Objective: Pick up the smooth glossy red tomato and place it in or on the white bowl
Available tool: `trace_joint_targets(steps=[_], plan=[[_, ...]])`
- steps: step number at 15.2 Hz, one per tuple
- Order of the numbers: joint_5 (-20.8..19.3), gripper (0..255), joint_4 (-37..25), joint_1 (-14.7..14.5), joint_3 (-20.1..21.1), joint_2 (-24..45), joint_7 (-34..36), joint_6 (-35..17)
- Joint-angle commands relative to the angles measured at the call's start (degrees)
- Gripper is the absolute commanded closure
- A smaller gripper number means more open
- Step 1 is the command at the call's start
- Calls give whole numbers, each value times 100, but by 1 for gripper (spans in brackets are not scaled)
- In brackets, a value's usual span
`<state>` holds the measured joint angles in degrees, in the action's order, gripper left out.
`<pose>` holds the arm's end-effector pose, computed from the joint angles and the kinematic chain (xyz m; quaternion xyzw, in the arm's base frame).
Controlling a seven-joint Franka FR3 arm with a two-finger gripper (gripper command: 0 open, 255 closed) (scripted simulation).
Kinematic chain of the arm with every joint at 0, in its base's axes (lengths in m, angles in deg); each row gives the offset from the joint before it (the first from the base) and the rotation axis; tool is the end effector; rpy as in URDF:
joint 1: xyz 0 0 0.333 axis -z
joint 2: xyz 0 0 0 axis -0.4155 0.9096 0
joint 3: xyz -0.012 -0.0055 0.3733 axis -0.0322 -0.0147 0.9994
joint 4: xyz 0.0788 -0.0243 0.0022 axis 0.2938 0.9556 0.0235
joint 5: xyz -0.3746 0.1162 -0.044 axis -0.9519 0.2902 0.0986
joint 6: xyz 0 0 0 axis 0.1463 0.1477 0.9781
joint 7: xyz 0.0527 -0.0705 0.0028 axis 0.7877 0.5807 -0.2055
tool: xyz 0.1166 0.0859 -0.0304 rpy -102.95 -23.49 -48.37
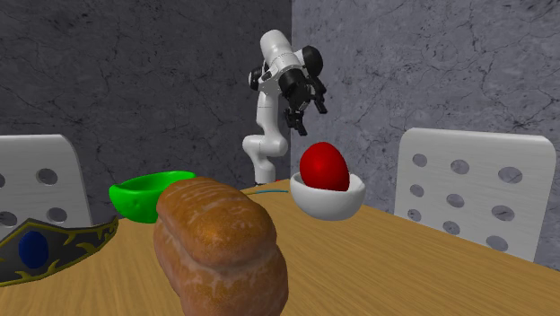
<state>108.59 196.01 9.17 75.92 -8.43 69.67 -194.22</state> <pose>0.3461 0.4666 0.6322 -0.9276 0.1133 -0.0764 0.3477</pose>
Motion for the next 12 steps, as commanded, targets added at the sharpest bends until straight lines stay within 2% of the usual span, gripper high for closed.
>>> trace_joint_targets(steps=[1, 5, 12], plan=[[0, 0, 0, 0, 0, 0, 0, 0], [299, 0, 12, 1, -361, -622, -180, 682], [296, 0, 12, -5, -366, -621, -179, 680]])
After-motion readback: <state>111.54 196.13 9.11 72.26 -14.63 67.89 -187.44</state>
